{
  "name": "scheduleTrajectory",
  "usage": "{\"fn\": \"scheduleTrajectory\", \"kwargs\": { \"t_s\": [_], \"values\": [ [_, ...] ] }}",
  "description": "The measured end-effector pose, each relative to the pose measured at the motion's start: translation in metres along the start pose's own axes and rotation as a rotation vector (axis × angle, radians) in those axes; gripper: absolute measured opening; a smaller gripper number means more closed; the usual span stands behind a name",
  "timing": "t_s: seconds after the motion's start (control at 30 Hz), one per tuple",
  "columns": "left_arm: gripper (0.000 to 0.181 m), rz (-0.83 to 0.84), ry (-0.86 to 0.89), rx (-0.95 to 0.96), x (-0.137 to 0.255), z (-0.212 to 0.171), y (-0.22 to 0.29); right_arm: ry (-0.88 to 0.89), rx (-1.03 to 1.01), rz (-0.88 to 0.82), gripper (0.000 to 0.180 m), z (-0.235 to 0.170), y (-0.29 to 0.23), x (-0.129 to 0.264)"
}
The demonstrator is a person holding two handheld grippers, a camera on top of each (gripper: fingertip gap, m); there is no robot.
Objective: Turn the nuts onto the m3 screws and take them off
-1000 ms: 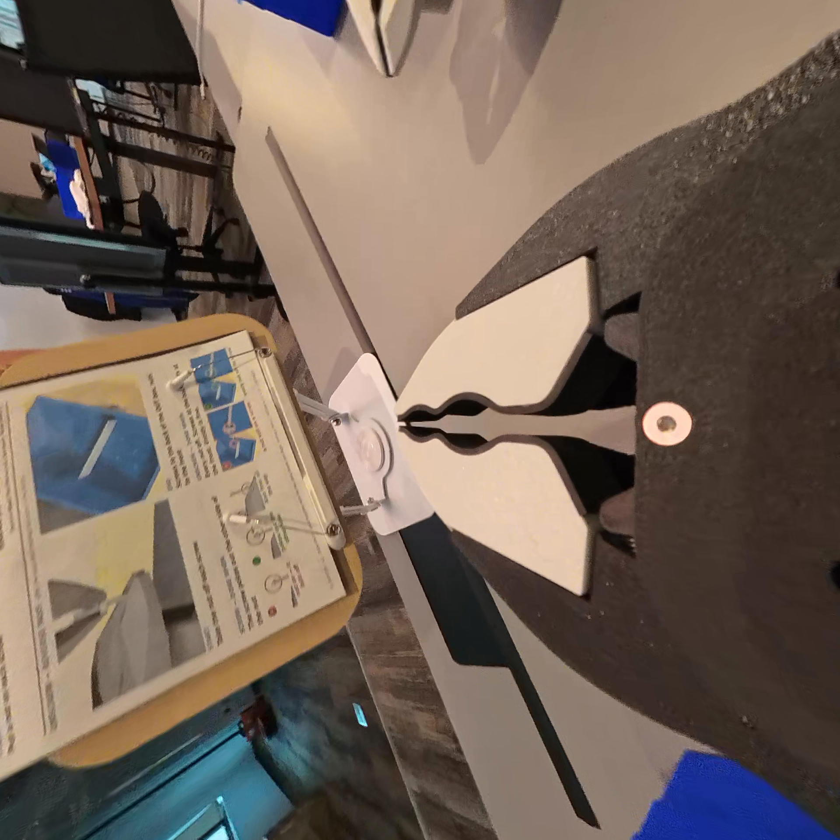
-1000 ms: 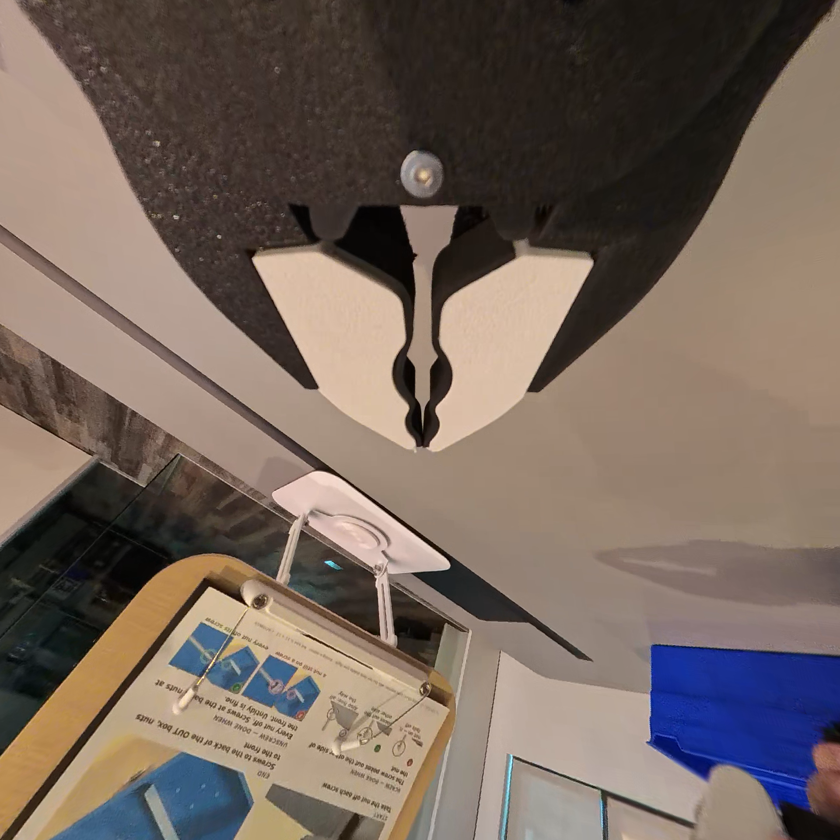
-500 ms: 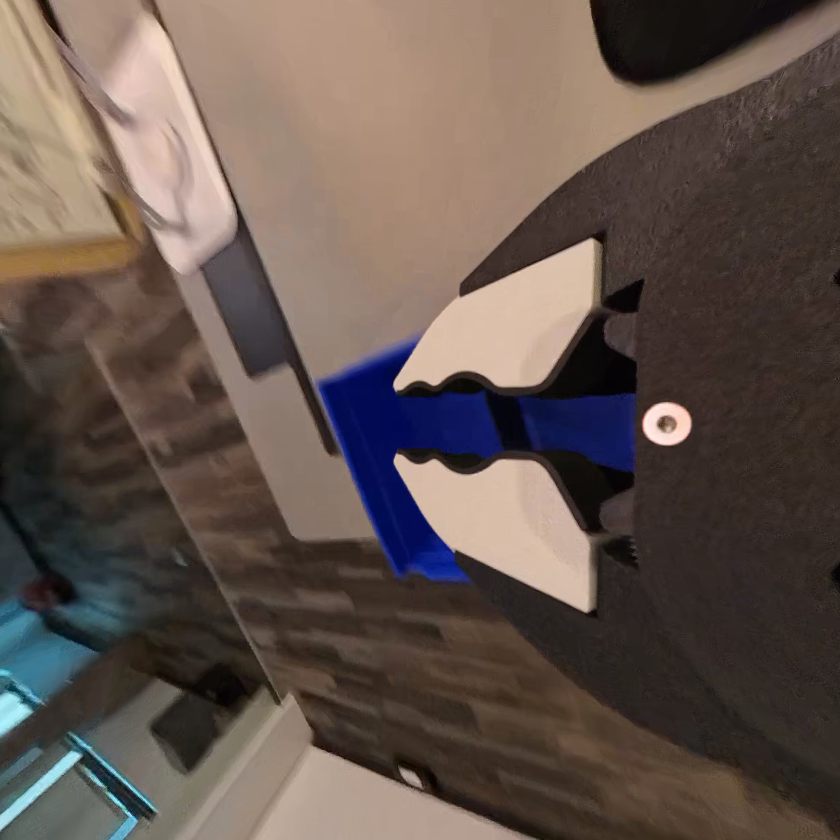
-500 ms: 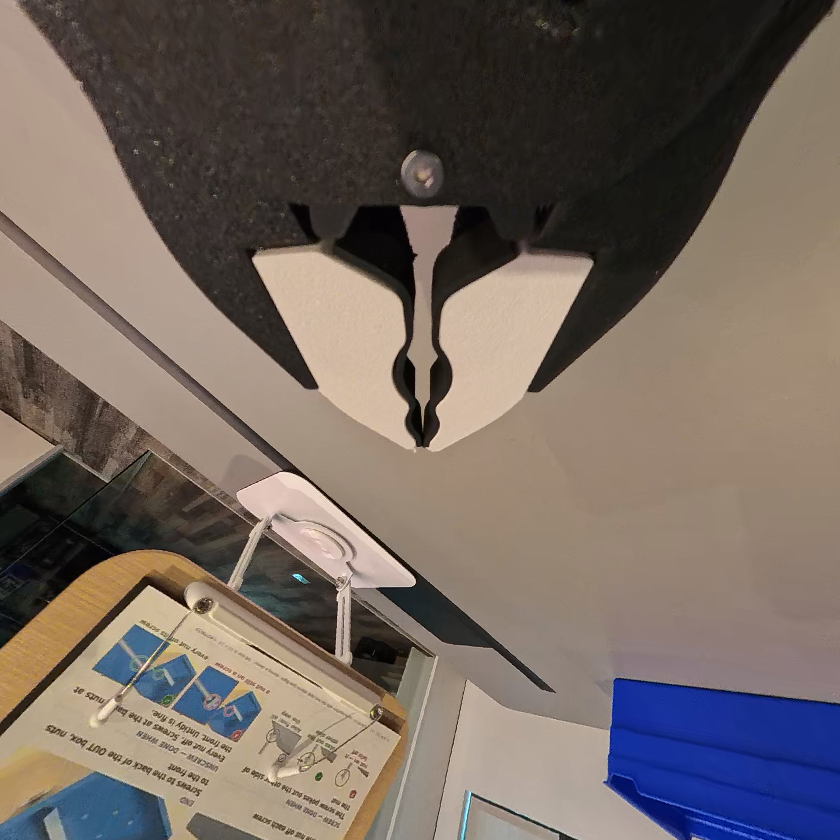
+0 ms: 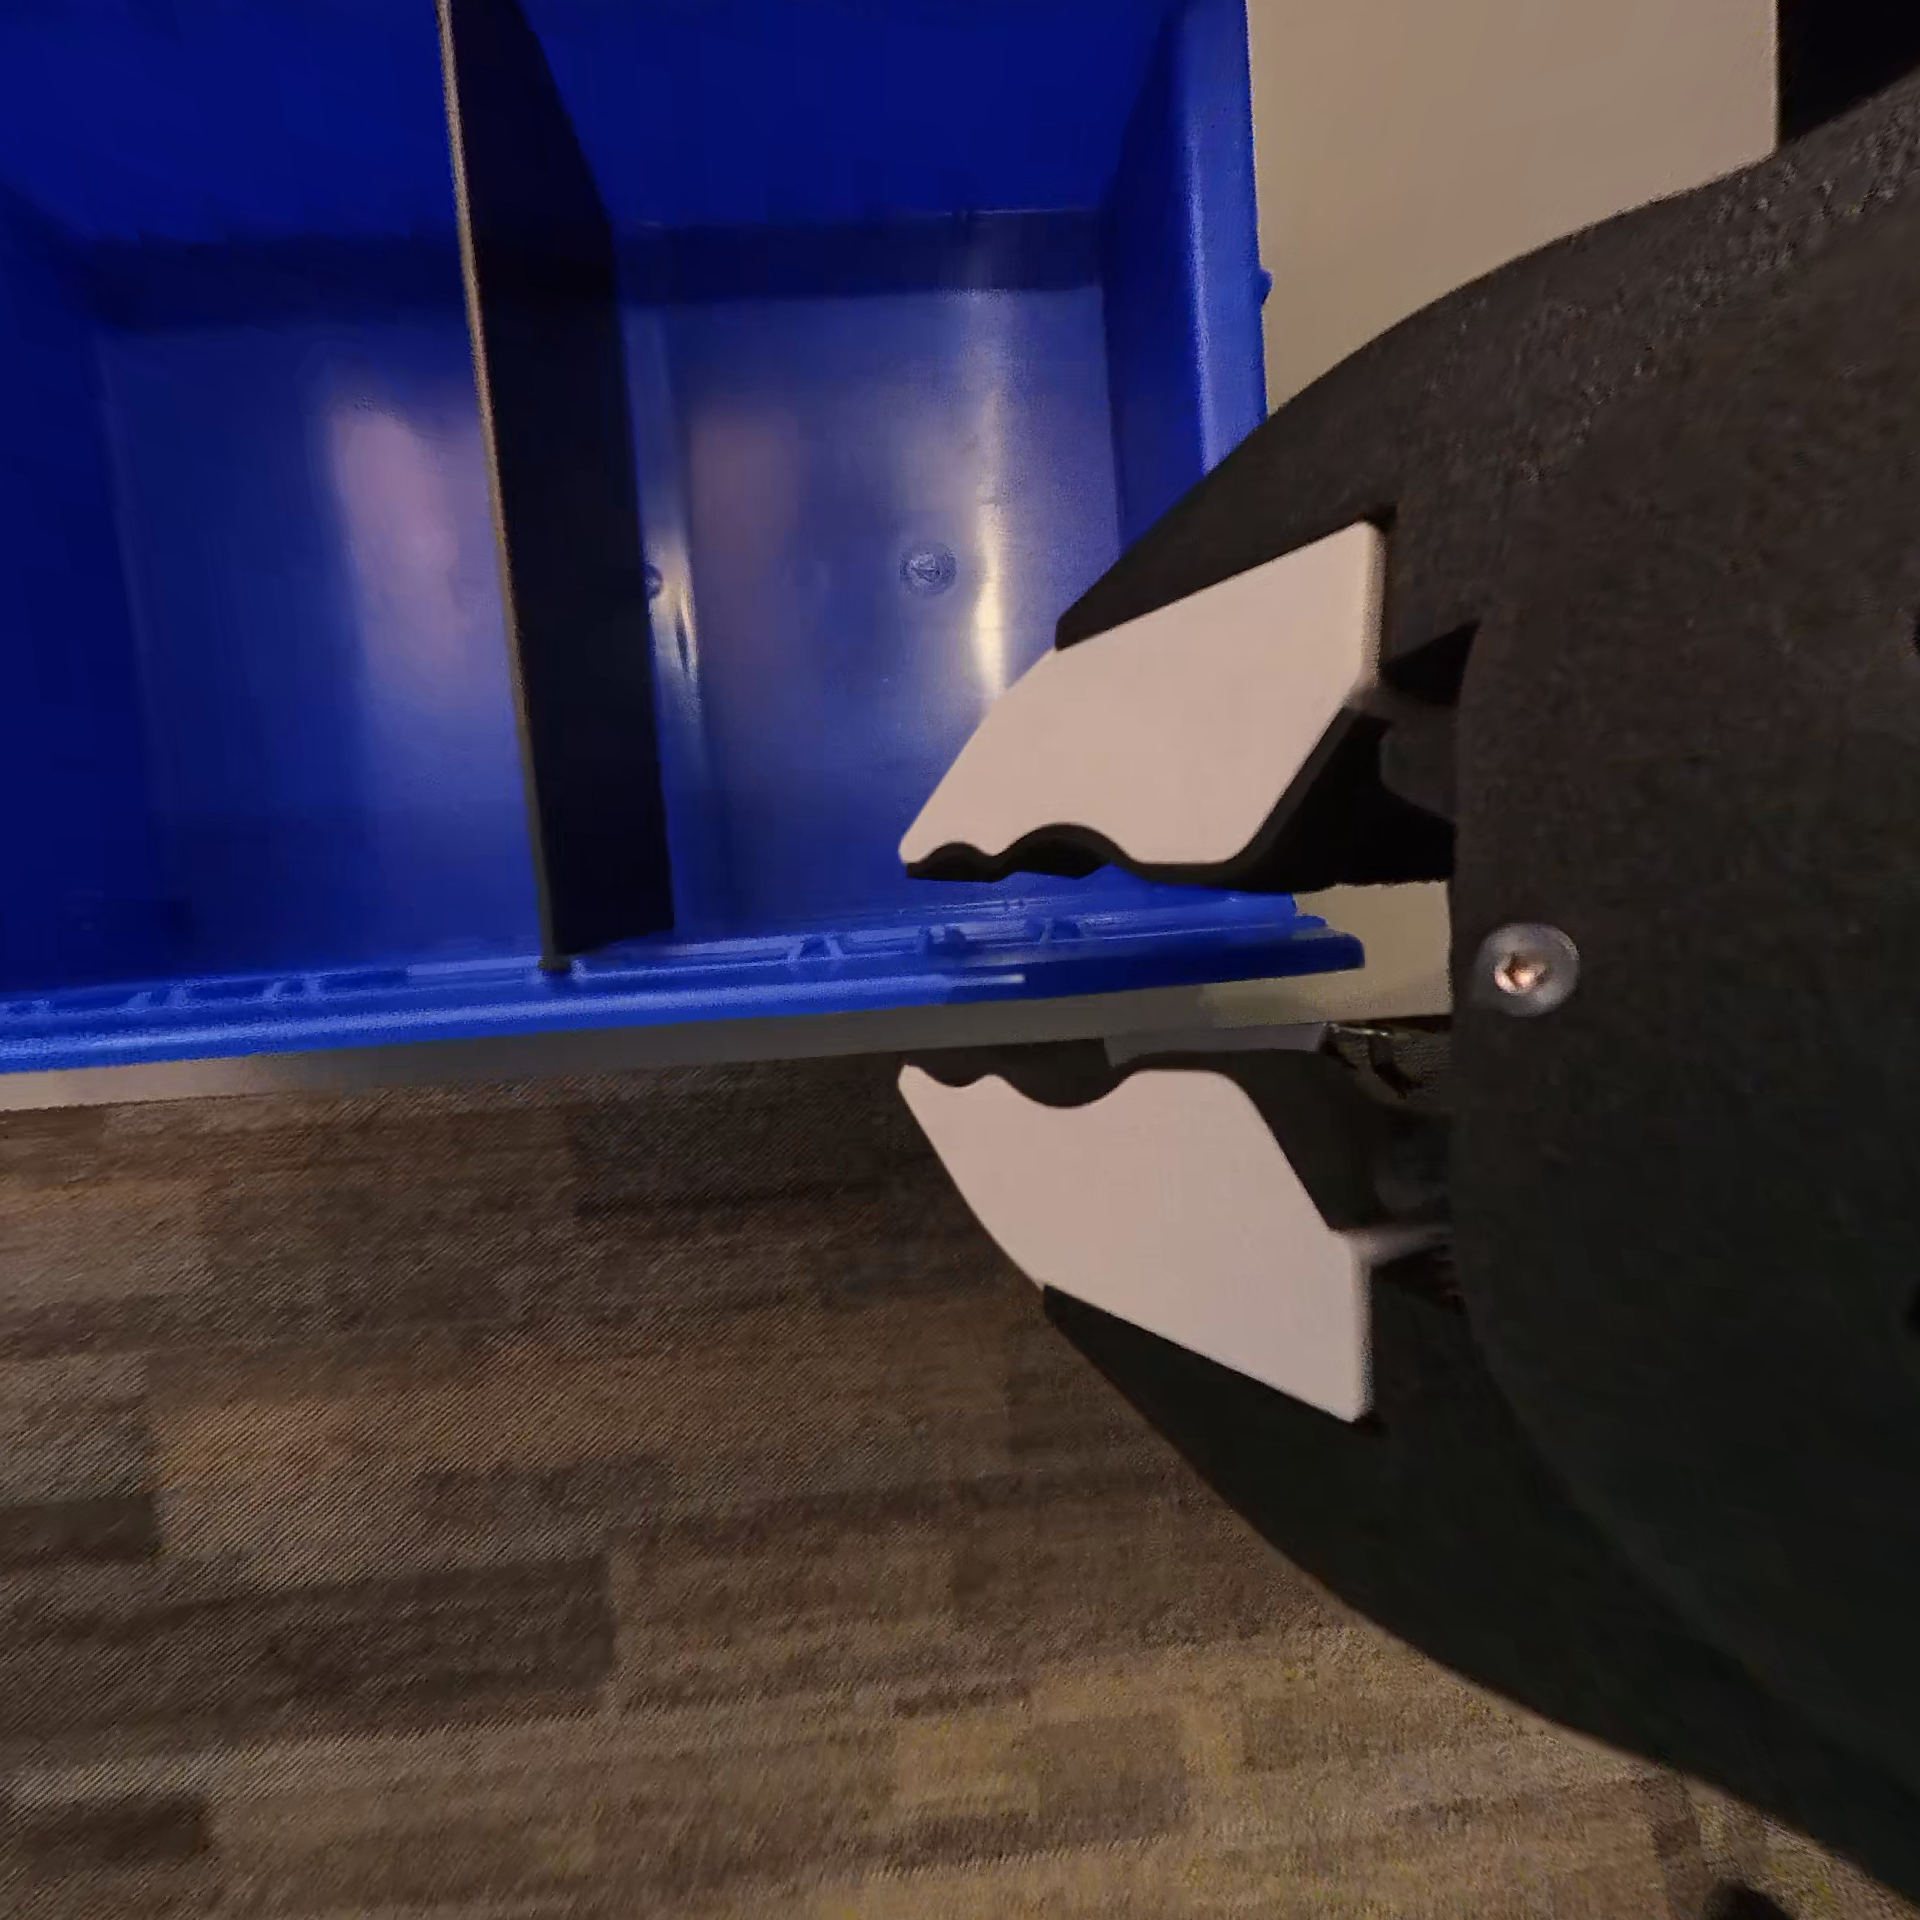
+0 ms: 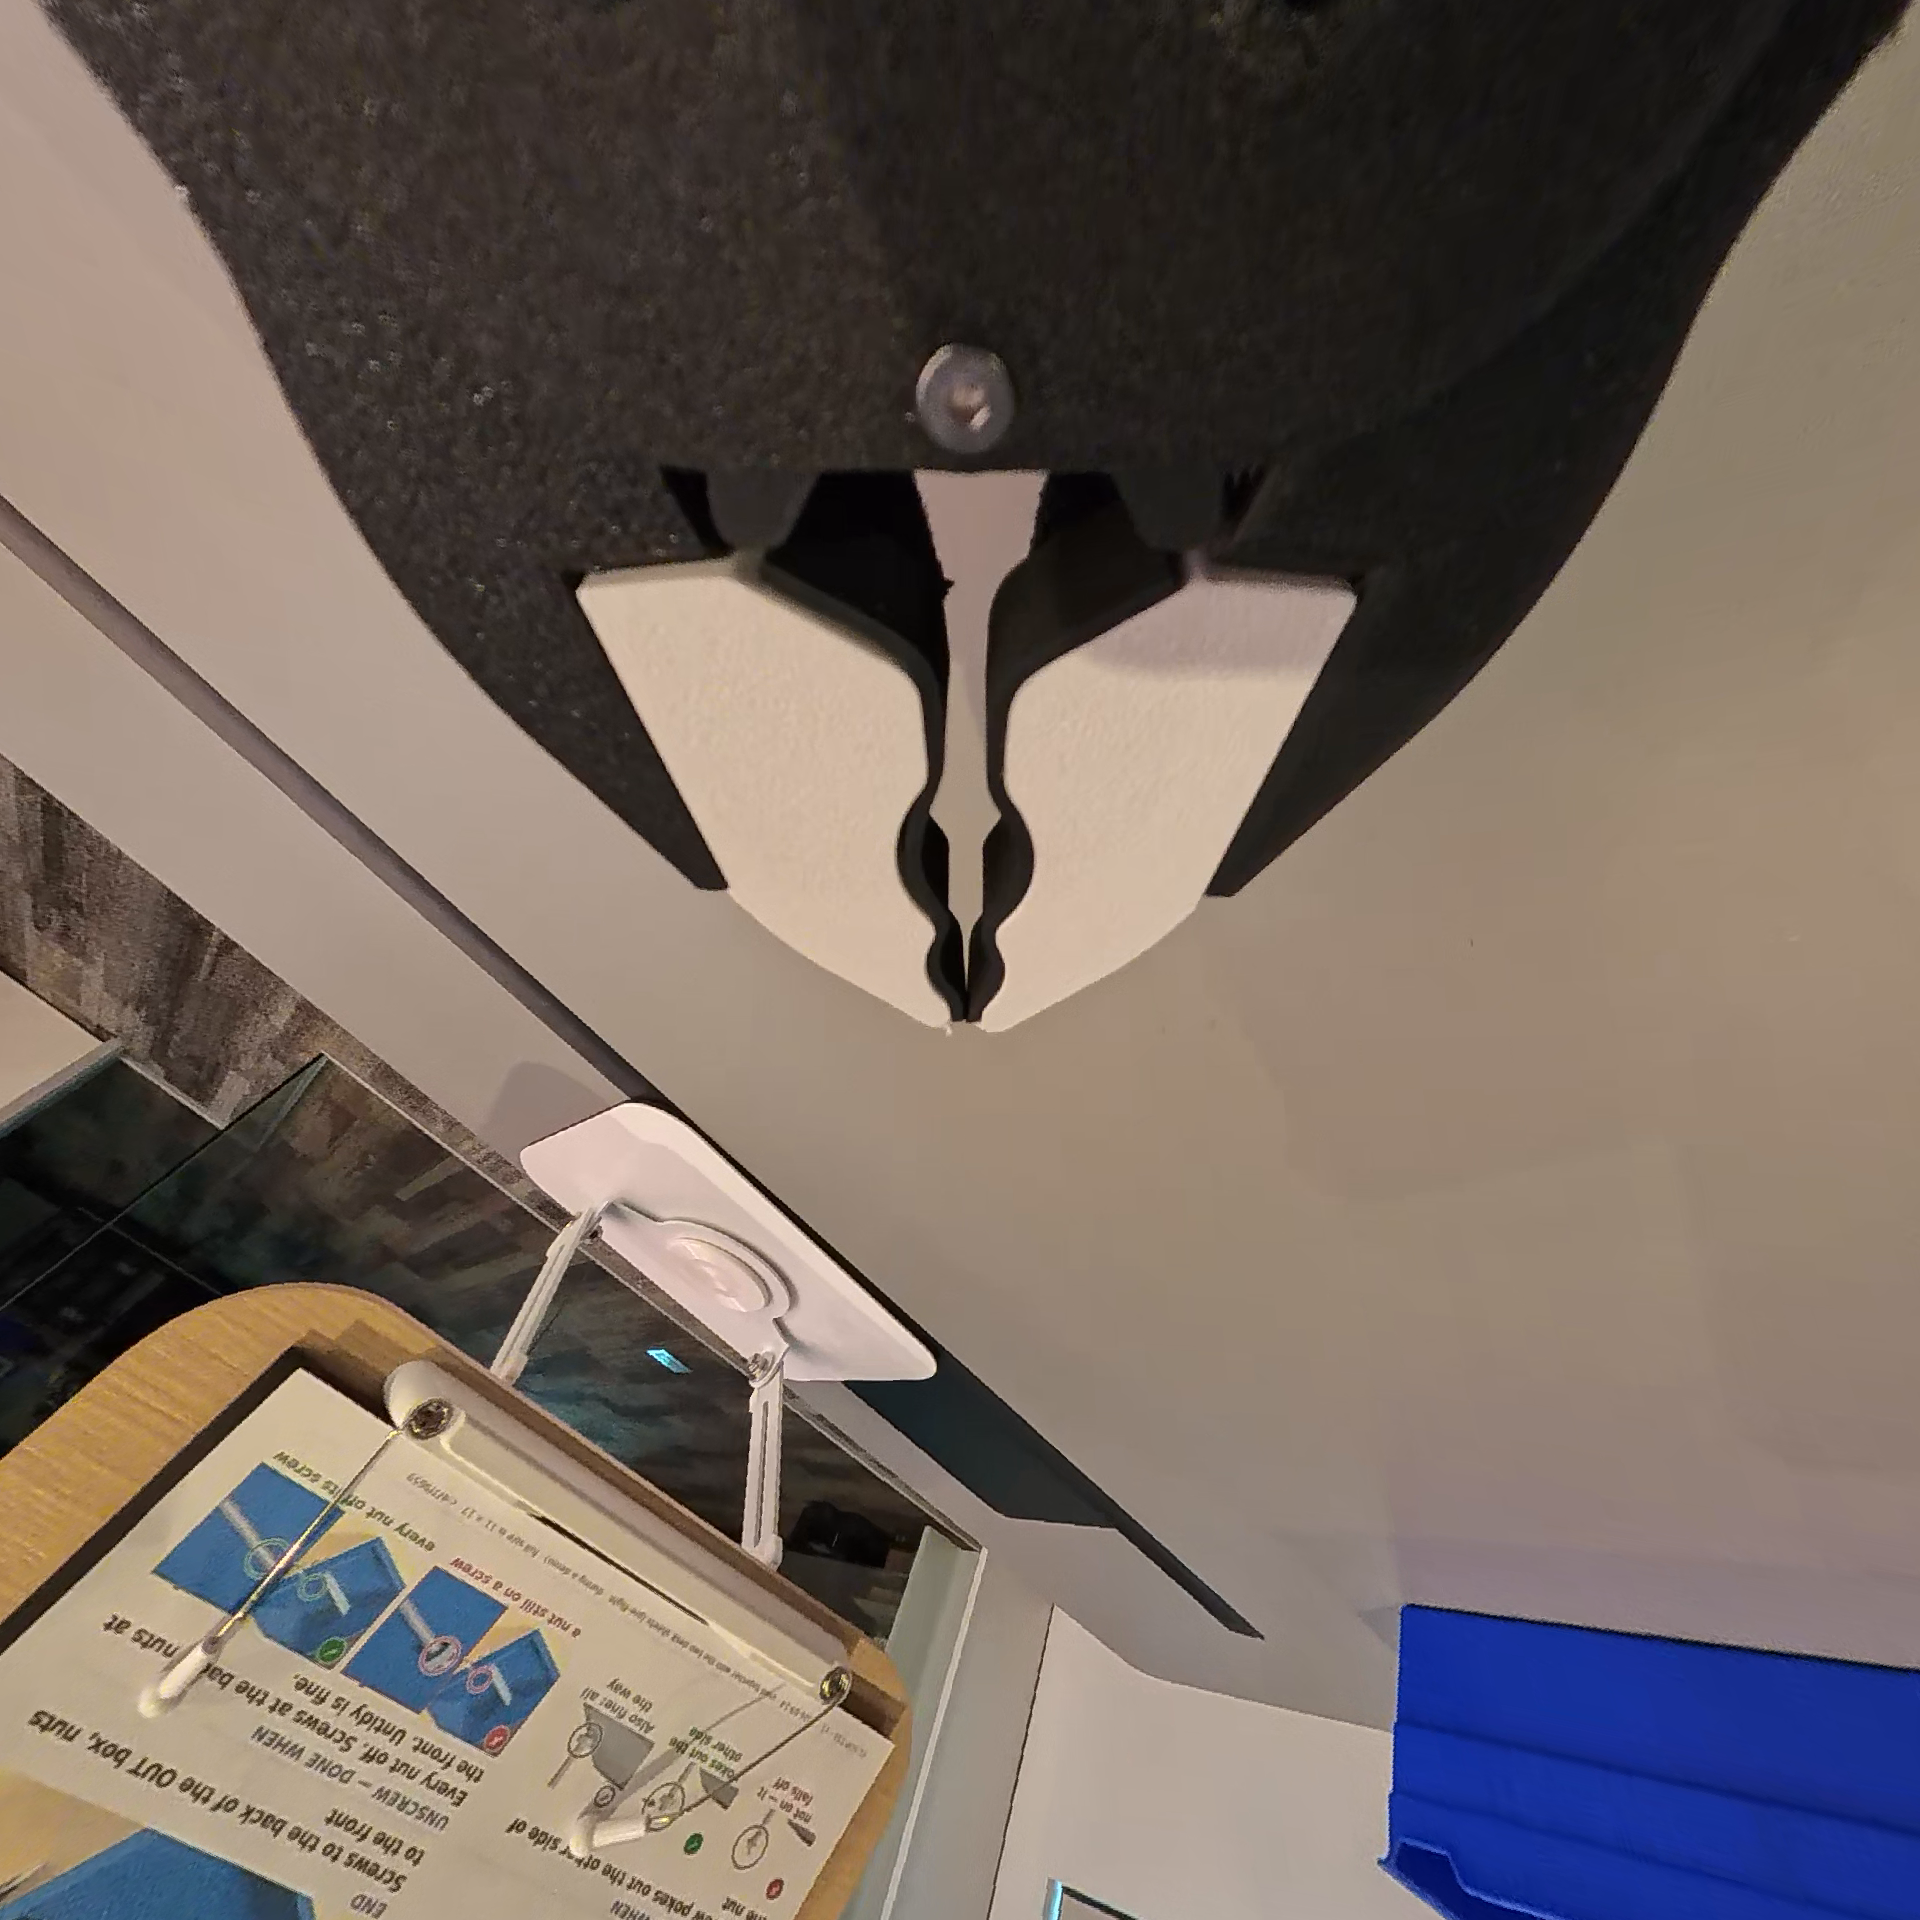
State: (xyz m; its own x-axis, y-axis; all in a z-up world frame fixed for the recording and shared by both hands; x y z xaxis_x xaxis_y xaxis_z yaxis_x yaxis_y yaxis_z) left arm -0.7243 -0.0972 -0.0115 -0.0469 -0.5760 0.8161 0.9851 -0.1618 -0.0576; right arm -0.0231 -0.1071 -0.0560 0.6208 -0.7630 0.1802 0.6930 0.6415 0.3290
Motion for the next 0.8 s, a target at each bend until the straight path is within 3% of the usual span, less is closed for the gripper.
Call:
{"fn": "scheduleTrajectory", "kwargs": {
  "t_s": [0.3, 0.4, 0.63, 0.8],
  "values": [
    [0.013, 0.03, -0.125, -0.038, -0.027, 0.002, 0.003, -0.023, 0.013, 0.011, 0.0, -0.001, -0.003, 0.0],
    [0.006, -0.071, -0.094, 0.019, -0.027, 0.004, 0.01, -0.017, 0.003, 0.012, 0.0, -0.001, -0.002, 0.0],
    [0.005, -0.093, -0.051, -0.01, -0.029, 0.006, 0.025, -0.017, 0.003, 0.023, 0.0, -0.001, -0.004, -0.001],
    [0.005, -0.104, -0.035, -0.139, -0.028, 0.018, 0.038, -0.033, 0.009, 0.042, 0.0, -0.002, -0.007, -0.003]
  ]
}}
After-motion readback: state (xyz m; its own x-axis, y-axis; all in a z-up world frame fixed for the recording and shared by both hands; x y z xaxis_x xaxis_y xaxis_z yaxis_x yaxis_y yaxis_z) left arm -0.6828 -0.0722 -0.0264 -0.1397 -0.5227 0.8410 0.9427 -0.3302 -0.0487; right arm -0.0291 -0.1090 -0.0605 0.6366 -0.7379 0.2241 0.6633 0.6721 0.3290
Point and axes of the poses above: each gripper's, where its closed fingertips meet, x back along the fingers, z out of its top, y = z × x across the jaws, the point moved 7 cm from there along x, back along the fingers, and after that the axes turned 5 degrees about y, right-handed, at the moved point
